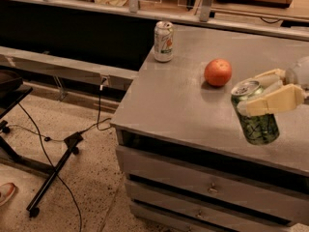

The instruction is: Place green can upright

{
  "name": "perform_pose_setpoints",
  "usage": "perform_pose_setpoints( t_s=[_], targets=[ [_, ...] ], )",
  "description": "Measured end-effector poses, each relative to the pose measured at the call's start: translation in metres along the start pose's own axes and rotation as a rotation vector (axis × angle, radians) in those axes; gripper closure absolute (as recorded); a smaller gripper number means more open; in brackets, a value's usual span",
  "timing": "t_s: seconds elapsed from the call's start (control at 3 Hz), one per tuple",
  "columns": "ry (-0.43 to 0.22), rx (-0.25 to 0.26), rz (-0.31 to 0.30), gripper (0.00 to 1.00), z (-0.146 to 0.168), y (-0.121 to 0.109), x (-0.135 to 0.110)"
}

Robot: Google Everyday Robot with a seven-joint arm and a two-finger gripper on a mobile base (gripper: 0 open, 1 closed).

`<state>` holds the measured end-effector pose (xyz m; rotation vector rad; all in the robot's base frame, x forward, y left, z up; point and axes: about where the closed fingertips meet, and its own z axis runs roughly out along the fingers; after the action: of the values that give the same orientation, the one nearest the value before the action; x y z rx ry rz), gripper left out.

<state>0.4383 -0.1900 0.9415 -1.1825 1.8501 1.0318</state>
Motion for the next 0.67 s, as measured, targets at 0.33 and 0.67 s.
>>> perform_pose_setpoints(
  t_s=[0.33,0.67],
  targets=[
    [-0.091,-0.001,-0.03,1.0,0.006,-0.002,-0.007],
    [-0.389,0.0,-0.09,1.0,0.02,-0.006,-0.026]
  ],
)
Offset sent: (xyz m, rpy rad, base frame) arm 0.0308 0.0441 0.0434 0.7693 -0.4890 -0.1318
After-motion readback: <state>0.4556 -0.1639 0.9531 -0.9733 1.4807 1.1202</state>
